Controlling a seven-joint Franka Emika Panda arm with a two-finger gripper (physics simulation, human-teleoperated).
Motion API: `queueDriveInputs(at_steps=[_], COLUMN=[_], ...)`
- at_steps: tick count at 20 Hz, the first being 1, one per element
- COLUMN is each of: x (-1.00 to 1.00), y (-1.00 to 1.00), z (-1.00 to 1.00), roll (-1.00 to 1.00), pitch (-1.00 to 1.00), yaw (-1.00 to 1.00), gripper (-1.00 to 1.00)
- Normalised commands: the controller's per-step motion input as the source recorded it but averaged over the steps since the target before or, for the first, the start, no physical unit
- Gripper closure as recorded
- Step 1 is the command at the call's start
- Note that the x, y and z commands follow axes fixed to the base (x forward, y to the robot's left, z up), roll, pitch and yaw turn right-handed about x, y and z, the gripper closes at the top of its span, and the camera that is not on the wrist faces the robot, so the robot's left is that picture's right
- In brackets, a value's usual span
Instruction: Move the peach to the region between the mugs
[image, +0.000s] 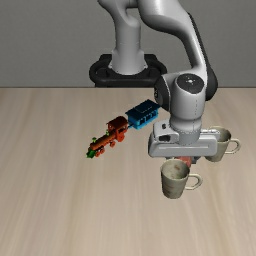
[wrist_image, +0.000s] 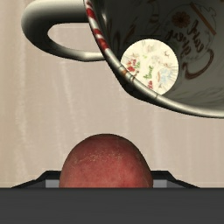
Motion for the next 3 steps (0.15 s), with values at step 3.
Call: queueDriveInputs(at_steps=[3], x=[0.0], y=[1.0], z=[0.0], roll=[0.0], pitch=[0.0], yaw=[0.0], gripper=[1.0])
